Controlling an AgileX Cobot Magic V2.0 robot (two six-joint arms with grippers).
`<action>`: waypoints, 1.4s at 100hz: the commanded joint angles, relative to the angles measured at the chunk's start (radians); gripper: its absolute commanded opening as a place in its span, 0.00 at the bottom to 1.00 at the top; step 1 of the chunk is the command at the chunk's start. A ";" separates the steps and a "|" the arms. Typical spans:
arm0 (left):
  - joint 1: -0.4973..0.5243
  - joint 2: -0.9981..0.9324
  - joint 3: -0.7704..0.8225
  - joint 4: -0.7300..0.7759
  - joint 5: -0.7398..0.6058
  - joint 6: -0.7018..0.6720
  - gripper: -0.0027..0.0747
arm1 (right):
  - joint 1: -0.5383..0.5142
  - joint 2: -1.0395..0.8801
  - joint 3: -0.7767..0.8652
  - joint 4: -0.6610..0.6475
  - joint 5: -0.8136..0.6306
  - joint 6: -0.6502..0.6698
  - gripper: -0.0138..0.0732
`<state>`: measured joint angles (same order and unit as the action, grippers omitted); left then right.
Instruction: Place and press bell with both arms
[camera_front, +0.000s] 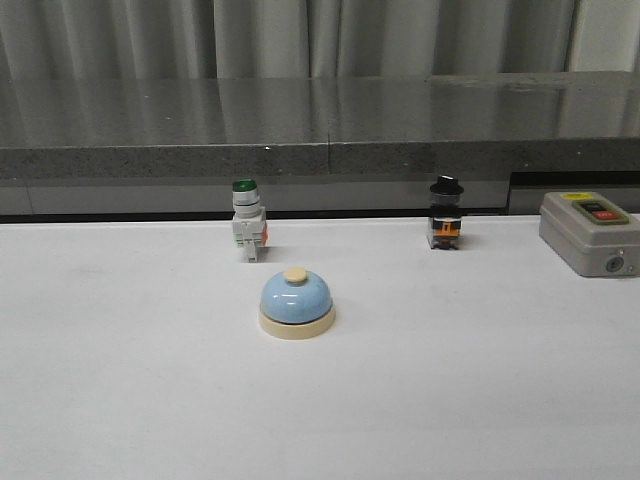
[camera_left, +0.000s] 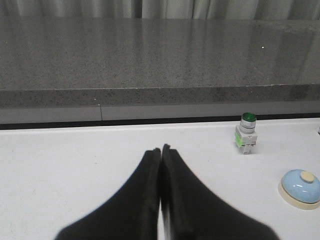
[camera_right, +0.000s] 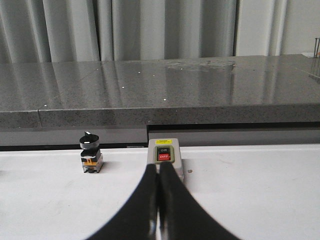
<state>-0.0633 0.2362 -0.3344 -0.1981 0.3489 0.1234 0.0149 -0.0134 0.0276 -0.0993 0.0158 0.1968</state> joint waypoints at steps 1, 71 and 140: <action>0.002 -0.046 0.004 0.019 -0.071 -0.012 0.01 | -0.005 -0.010 -0.002 -0.011 -0.079 -0.004 0.08; 0.055 -0.277 0.356 0.109 -0.321 -0.069 0.01 | -0.005 -0.010 -0.002 -0.011 -0.079 -0.004 0.08; 0.055 -0.277 0.356 0.105 -0.317 -0.069 0.01 | -0.005 -0.010 -0.002 -0.011 -0.079 -0.004 0.08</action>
<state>-0.0109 -0.0052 0.0009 -0.0904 0.1030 0.0663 0.0149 -0.0134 0.0276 -0.0993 0.0158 0.1968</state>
